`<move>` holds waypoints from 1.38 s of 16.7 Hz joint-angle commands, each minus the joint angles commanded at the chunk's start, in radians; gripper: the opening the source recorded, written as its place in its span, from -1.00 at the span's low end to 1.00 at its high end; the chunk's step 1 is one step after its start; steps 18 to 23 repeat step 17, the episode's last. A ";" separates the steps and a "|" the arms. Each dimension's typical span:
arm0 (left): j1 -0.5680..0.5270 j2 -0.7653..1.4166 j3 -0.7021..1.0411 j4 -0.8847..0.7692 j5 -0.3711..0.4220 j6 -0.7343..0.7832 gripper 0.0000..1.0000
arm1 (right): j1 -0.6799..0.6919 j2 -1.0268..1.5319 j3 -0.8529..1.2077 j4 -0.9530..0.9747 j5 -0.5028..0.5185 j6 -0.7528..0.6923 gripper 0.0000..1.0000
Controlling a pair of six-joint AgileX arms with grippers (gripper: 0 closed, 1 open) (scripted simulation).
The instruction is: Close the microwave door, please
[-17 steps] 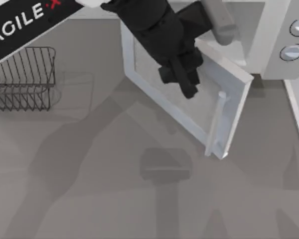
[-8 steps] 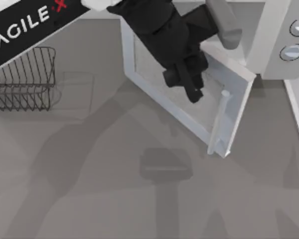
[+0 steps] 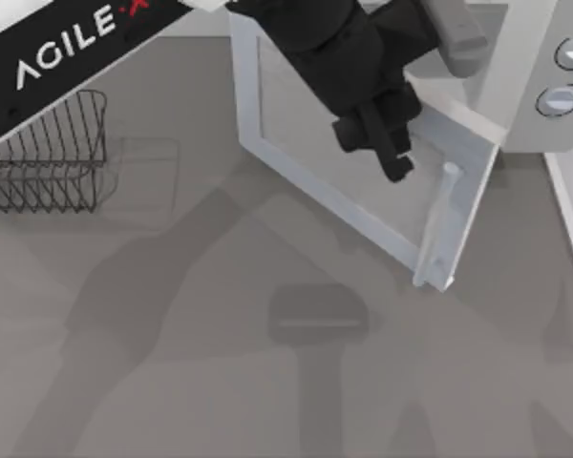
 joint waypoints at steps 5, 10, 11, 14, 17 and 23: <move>-0.007 -0.001 -0.003 -0.010 0.005 0.000 -1.00 | 0.000 0.000 0.000 0.000 0.000 0.000 1.00; -0.038 0.058 0.012 -0.066 0.019 -0.020 -1.00 | 0.000 0.000 0.000 0.000 0.000 0.000 1.00; -0.042 0.067 0.020 -0.070 0.018 -0.025 -1.00 | 0.000 0.000 0.000 0.000 0.000 0.000 1.00; -0.044 0.067 0.063 -0.047 0.000 -0.034 -1.00 | 0.000 0.000 0.000 0.000 0.000 0.000 1.00; -0.036 0.057 0.090 -0.021 -0.014 -0.033 -1.00 | 0.000 0.000 0.000 0.000 0.000 0.000 1.00; -0.036 0.057 0.090 -0.021 -0.014 -0.033 -1.00 | 0.000 0.000 0.000 0.000 0.000 0.000 1.00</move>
